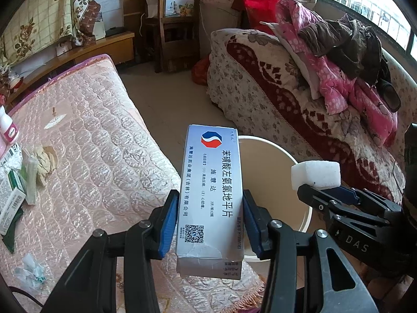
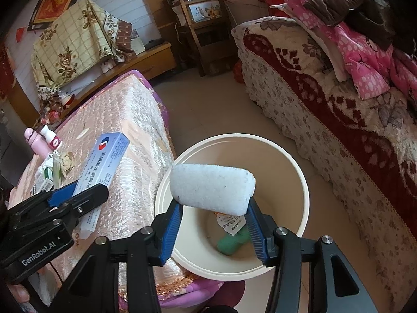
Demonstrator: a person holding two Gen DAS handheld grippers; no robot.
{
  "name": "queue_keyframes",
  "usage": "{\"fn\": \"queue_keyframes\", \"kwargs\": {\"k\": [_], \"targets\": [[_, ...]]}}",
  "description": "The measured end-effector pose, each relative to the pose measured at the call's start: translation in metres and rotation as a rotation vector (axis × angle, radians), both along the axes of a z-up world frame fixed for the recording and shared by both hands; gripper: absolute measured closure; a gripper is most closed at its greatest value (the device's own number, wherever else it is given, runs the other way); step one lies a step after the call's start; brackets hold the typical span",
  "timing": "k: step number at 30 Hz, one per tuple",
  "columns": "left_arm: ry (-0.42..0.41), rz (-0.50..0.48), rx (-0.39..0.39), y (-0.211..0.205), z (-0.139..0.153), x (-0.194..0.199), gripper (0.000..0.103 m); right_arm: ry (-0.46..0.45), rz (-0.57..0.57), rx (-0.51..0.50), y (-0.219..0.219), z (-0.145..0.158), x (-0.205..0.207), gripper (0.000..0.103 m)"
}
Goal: Collect trash
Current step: 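Open the right gripper to drop the foam while the left drops the box into the bucket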
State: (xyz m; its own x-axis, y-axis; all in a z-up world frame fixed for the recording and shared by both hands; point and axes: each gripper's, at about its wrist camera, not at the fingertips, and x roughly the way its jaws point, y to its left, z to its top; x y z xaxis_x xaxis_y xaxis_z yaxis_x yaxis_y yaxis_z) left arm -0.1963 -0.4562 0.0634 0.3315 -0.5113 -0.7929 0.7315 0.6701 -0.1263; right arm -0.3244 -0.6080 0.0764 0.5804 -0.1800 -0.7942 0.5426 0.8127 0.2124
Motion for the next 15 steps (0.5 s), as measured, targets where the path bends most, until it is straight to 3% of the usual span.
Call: {"fn": "queue_keyframes", "kwargs": {"k": [5,8,15], "targets": [[0.022,-0.012,-0.012,-0.001,-0.003,0.001,0.053,0.022,-0.021,-0.01,-0.003,-0.005,0.001,0.043],[0.033,-0.015,-0.016,0.0,-0.003,0.001,0.043,0.031,-0.019,-0.005,-0.005,-0.008,0.002,0.039],[0.032,0.001,-0.019,0.011,0.0,0.003,0.042,0.034,-0.018,0.04,-0.004,-0.015,0.003,0.034]]}}
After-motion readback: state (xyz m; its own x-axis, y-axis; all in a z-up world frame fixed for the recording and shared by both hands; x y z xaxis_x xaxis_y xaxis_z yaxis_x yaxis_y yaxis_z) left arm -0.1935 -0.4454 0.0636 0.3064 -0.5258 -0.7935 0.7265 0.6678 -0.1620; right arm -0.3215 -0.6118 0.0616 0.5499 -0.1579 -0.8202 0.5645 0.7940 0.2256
